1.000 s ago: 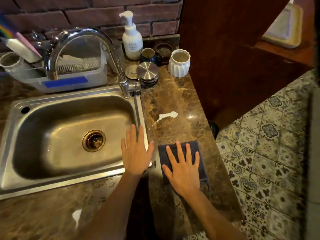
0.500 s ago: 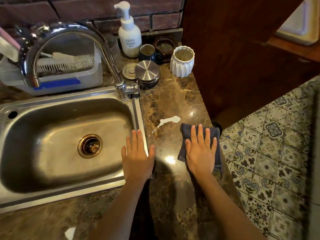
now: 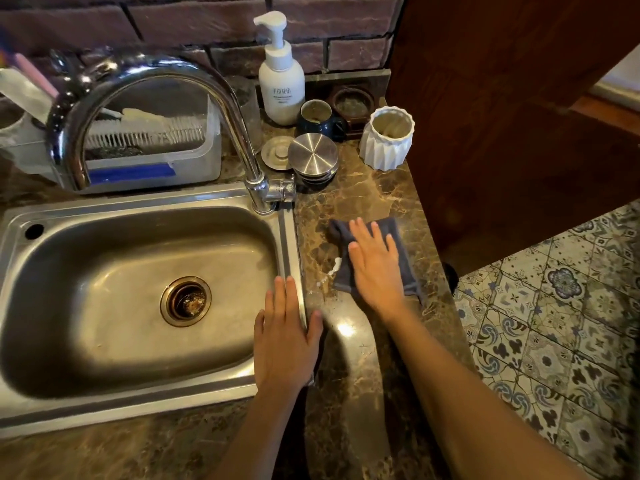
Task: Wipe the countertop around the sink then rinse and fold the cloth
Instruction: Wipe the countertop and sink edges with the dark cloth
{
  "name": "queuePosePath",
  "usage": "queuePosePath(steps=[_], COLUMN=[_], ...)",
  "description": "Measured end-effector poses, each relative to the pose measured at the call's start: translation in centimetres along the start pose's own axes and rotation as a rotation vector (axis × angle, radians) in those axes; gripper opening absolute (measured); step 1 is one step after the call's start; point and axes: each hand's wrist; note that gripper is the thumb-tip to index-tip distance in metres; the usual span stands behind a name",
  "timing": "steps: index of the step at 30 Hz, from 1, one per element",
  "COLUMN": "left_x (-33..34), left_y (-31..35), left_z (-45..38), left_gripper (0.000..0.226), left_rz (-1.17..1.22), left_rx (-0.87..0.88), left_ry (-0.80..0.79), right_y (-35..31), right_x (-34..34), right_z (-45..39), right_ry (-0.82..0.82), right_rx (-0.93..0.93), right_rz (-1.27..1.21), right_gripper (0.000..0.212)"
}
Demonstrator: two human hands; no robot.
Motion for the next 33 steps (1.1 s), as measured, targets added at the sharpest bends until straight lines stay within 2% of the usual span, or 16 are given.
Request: queuePosePath(steps=[4,10,18,22,25,29,33], left_x=[0.2,0.3,0.3,0.2,0.2,0.1,0.2], left_y=[-0.1,-0.2,-0.5,-0.3,-0.2,0.0,0.5], left_z=[0.0,0.2,0.0,0.1,0.1,0.0,-1.1], left_gripper=[0.073,0.068,0.063,0.062,0.064,0.067,0.069], left_rz=[0.004,-0.001,0.064,0.097,0.096,0.090,0.165], left_rx=[-0.002,-0.004,-0.049,-0.045,-0.032,-0.030,-0.089], left_ry=[0.002,-0.004,-0.019,-0.010,-0.005,0.008,0.032], right_y=[-2.6,-4.7,-2.8,1.3,3.4,2.8,2.1], right_x=[1.2,2.2,1.4,-0.1,-0.9,0.1,0.2], right_z=[1.4,4.4,-4.6,-5.6,-2.2,3.6,2.8], right_ry=[-0.112,-0.172,-0.110,-0.075,-0.038,-0.084,-0.098], right_rx=[-0.169,-0.197,-0.224,-0.073,0.002,-0.080,-0.277], right_rz=[0.299,0.338,0.405,0.417,0.442,0.521,0.553], right_gripper=[0.059,0.055,0.055,0.056,0.058,0.061,0.059])
Point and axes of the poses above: each hand's wrist, its own z-axis away from the middle knuckle, its own x-axis out of the palm, y = z × x, and after that the axes turned 10 degrees about z, right-handed
